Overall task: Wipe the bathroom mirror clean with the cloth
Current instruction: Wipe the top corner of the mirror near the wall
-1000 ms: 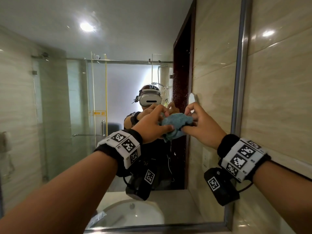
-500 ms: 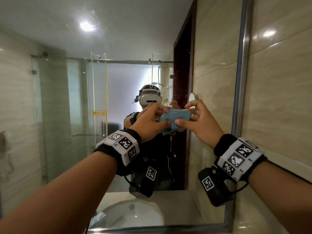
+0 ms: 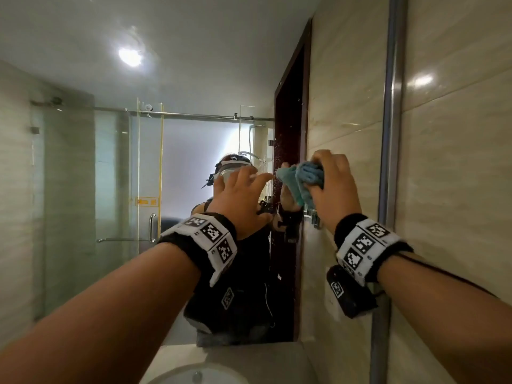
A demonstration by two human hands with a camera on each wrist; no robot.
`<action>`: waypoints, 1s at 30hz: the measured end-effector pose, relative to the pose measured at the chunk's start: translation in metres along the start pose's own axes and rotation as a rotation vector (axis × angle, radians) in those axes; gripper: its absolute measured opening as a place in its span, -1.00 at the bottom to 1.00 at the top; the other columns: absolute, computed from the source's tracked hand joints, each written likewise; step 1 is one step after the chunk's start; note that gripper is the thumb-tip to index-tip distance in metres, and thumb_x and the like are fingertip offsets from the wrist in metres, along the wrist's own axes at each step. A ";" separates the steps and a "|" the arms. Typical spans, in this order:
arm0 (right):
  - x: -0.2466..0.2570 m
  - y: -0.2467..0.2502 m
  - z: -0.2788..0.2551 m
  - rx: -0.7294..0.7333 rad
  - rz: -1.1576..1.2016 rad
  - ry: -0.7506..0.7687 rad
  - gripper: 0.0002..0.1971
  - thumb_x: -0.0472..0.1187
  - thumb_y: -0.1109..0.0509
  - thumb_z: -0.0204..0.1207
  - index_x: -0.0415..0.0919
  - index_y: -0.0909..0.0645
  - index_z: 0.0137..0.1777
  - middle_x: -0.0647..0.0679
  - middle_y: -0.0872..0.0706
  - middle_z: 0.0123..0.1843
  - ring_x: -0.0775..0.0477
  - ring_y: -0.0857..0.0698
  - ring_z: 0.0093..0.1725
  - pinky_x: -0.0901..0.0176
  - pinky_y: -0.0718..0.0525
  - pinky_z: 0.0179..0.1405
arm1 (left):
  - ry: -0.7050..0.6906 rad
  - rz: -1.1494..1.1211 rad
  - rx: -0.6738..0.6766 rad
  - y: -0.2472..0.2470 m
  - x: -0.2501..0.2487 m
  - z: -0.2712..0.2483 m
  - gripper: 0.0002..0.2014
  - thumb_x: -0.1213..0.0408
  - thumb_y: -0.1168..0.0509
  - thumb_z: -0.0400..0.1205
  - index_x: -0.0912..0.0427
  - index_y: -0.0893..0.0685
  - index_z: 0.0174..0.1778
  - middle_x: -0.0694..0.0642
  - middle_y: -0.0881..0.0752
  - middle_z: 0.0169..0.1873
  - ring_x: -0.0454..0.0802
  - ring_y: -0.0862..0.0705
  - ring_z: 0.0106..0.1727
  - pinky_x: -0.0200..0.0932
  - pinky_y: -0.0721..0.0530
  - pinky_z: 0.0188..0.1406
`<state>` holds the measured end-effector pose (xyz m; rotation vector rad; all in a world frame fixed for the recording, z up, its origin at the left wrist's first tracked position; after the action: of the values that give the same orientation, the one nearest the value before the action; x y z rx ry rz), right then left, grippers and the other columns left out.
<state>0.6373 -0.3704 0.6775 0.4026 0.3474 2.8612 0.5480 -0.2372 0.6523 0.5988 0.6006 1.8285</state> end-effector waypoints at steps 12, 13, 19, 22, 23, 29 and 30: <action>-0.004 -0.051 0.031 0.106 -0.255 0.136 -0.62 -0.20 -0.19 0.64 0.04 -0.48 0.44 -0.11 -0.41 0.36 -0.07 -0.38 0.24 0.29 -0.39 0.14 | 0.073 0.297 0.041 -0.052 0.036 0.049 0.47 -0.54 -0.33 0.13 0.11 0.69 0.41 0.17 0.67 0.44 0.18 0.57 0.52 0.24 0.49 0.42; -0.010 -0.040 0.049 0.003 -0.169 0.035 -0.66 -0.15 -0.20 0.65 0.01 -0.50 0.40 -0.08 -0.42 0.31 0.07 -0.37 0.15 0.51 -0.34 0.06 | 0.072 0.288 0.036 -0.052 0.036 0.049 0.47 -0.54 -0.33 0.12 0.10 0.70 0.39 0.16 0.68 0.42 0.17 0.57 0.52 0.23 0.49 0.42; 0.027 -0.088 -0.017 0.165 -0.272 0.286 -0.48 -0.26 -0.38 0.50 0.06 -0.46 0.46 -0.10 -0.40 0.37 -0.22 -0.31 0.20 -0.09 -0.60 0.16 | 0.085 0.297 -0.006 -0.048 0.036 0.047 0.44 -0.57 -0.28 0.16 0.09 0.72 0.38 0.18 0.62 0.49 0.16 0.55 0.54 0.25 0.41 0.51; 0.023 -0.081 0.000 0.193 -0.274 0.294 -0.50 -0.29 -0.34 0.54 0.08 -0.46 0.46 -0.08 -0.41 0.34 -0.20 -0.33 0.23 -0.01 -0.53 0.25 | 0.095 0.296 0.013 -0.048 0.036 0.046 0.44 -0.55 -0.31 0.16 0.10 0.69 0.41 0.17 0.61 0.49 0.15 0.55 0.54 0.24 0.43 0.49; 0.019 -0.070 0.023 0.141 -0.232 0.214 -0.51 -0.31 -0.30 0.55 0.08 -0.47 0.46 -0.08 -0.40 0.34 -0.19 -0.33 0.25 0.07 -0.44 0.28 | 0.099 0.299 0.019 -0.048 0.036 0.047 0.45 -0.55 -0.32 0.15 0.10 0.69 0.41 0.16 0.62 0.49 0.14 0.56 0.54 0.23 0.45 0.48; 0.016 -0.074 0.027 0.018 -0.217 0.122 -0.46 -0.36 -0.40 0.46 0.07 -0.52 0.41 -0.03 -0.42 0.32 -0.19 -0.36 0.19 0.24 -0.39 0.15 | 0.108 0.313 0.021 -0.048 0.034 0.044 0.44 -0.54 -0.31 0.16 0.11 0.69 0.40 0.17 0.59 0.51 0.15 0.53 0.55 0.23 0.42 0.49; 0.020 -0.085 0.004 0.085 -0.216 0.199 -0.47 -0.37 -0.46 0.40 0.05 -0.57 0.36 -0.05 -0.47 0.28 -0.22 -0.40 0.12 0.14 -0.51 0.10 | 0.105 0.308 0.012 -0.046 0.033 0.043 0.43 -0.54 -0.31 0.18 0.12 0.67 0.43 0.18 0.56 0.52 0.15 0.51 0.56 0.24 0.39 0.51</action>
<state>0.6359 -0.2841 0.6637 0.0869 0.5160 2.6848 0.5987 -0.1868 0.6582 0.6332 0.6158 2.1572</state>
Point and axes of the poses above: each hand's wrist, its own z-axis towards the middle knuckle, its own y-axis out of the back of the hand, x = y × z, the point moved 9 cm from there along z, towards the middle knuckle
